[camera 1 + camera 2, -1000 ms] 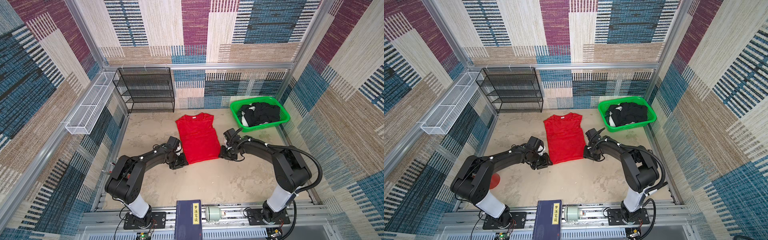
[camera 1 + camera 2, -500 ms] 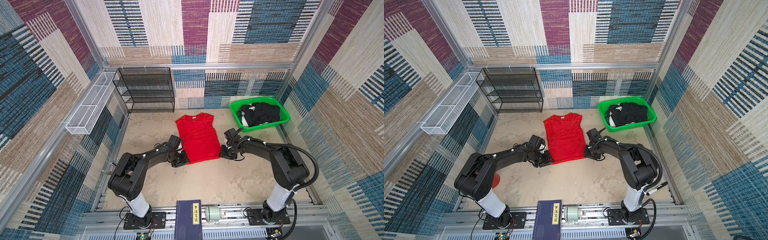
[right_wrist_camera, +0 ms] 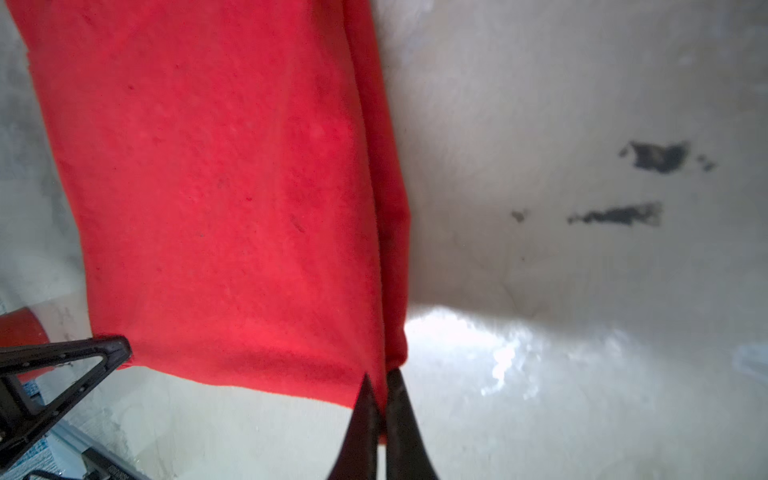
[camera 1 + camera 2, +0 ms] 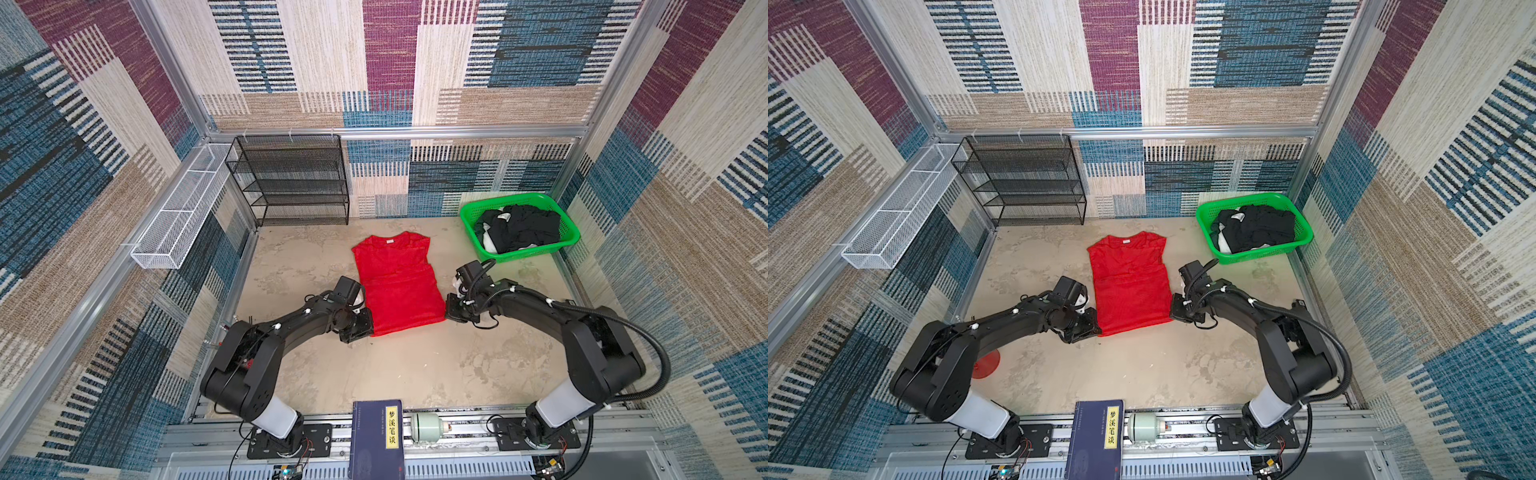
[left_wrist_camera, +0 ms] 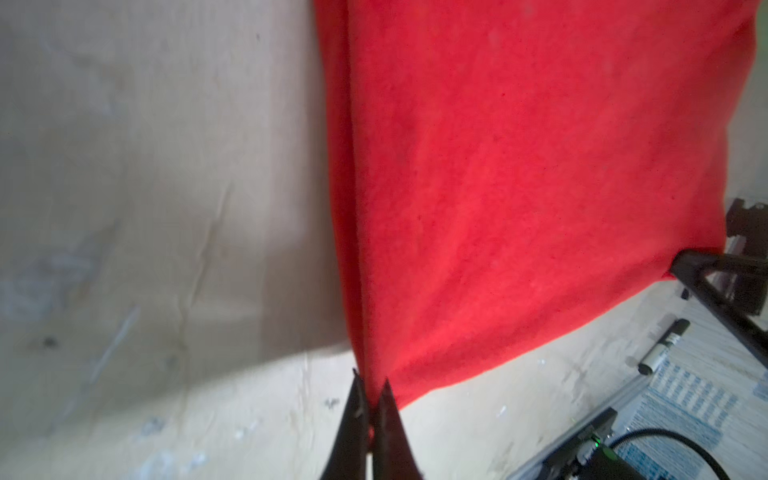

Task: Fold and stack the t-shirts

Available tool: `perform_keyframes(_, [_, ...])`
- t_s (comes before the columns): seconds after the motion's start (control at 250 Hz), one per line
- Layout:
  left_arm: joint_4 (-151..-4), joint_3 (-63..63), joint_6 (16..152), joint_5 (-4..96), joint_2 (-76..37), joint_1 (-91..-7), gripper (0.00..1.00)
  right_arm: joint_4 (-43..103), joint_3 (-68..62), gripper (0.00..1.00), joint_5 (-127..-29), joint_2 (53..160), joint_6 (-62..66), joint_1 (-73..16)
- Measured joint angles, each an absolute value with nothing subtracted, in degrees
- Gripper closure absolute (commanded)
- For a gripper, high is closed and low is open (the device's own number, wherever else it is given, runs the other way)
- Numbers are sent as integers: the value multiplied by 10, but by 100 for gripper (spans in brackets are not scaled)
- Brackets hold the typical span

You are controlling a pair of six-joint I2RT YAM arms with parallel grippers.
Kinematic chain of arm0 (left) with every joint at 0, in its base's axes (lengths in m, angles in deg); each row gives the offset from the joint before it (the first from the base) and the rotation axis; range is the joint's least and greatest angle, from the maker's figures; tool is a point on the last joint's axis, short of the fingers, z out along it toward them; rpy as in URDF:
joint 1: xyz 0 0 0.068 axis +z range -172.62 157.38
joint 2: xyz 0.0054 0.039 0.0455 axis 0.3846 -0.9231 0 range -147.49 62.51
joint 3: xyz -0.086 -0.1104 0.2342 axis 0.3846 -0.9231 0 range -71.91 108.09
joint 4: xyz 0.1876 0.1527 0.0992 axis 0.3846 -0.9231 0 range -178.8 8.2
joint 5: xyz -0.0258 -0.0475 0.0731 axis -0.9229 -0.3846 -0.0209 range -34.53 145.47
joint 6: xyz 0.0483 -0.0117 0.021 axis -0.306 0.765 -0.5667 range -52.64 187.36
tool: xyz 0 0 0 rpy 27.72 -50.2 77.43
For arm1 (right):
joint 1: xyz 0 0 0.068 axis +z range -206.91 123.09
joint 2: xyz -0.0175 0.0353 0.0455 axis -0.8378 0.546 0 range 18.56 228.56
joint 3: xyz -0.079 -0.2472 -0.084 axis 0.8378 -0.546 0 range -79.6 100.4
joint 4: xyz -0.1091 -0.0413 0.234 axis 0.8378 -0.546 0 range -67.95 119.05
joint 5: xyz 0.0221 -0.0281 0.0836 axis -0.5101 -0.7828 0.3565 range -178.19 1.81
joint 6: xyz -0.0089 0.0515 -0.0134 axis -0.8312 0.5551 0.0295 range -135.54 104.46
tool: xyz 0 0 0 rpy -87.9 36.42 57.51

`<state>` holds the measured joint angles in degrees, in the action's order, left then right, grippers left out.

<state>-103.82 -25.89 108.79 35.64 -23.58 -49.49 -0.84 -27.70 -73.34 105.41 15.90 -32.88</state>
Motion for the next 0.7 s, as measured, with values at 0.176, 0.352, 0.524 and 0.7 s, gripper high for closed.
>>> perform_keyframes(0.176, [-1123,-292,1105,356,-99,-532,100,-58,-338,100,-677,919,166,-318])
perform_keyframes(0.352, [-1217,-267,1109,358,14,-540,100,-121,-288,100,-646,853,176,-314])
perform_keyframes(0.524, [-1268,-209,1108,378,20,-541,100,-151,-182,100,-642,899,176,-314])
perform_keyframes(0.7, [-1267,-158,1112,394,-44,-510,100,-154,-127,100,-668,973,176,-315])
